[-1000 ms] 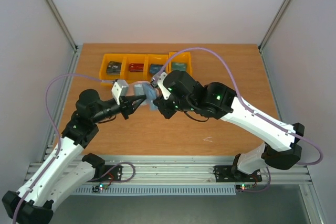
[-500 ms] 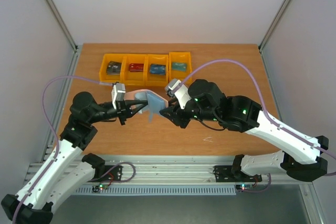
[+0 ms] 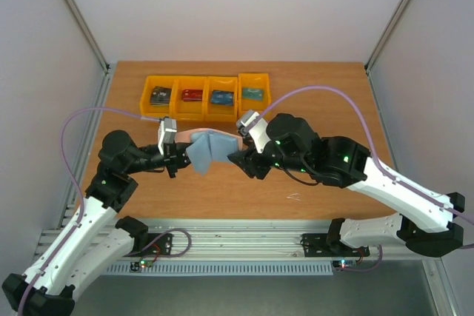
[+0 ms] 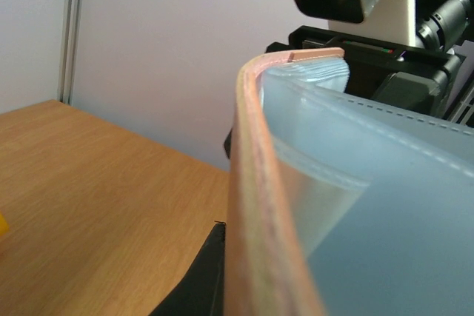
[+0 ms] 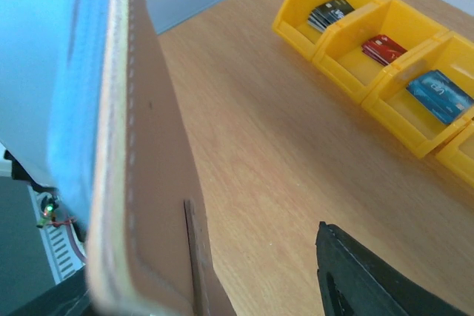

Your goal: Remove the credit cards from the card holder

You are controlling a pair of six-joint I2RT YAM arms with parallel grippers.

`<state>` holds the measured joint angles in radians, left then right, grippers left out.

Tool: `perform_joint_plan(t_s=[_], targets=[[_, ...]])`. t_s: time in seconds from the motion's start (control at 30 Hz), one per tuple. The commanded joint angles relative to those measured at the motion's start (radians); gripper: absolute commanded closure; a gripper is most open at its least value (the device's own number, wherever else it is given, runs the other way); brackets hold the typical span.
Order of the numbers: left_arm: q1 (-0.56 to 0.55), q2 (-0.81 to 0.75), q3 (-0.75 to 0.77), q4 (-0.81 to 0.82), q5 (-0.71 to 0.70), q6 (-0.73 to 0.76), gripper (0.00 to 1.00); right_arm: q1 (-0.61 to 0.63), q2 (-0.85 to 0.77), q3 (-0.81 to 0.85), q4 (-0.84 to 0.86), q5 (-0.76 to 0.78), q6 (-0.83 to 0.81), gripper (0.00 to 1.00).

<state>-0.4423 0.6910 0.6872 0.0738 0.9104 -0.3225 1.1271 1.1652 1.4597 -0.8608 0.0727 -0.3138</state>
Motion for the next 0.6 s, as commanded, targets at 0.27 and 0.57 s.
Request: perform_joint_plan(t_s=[0.27, 0.57], targets=[[-0.001, -0.025, -0.008, 0.067, 0.049, 0.007, 1.00, 0.002, 0.123, 0.102, 0.067, -0.134, -0.035, 0.33], [-0.001, -0.014, -0.021, 0.095, 0.022, -0.022, 1.00, -0.005, -0.031, 0.002, 0.065, -0.140, -0.085, 0.23]])
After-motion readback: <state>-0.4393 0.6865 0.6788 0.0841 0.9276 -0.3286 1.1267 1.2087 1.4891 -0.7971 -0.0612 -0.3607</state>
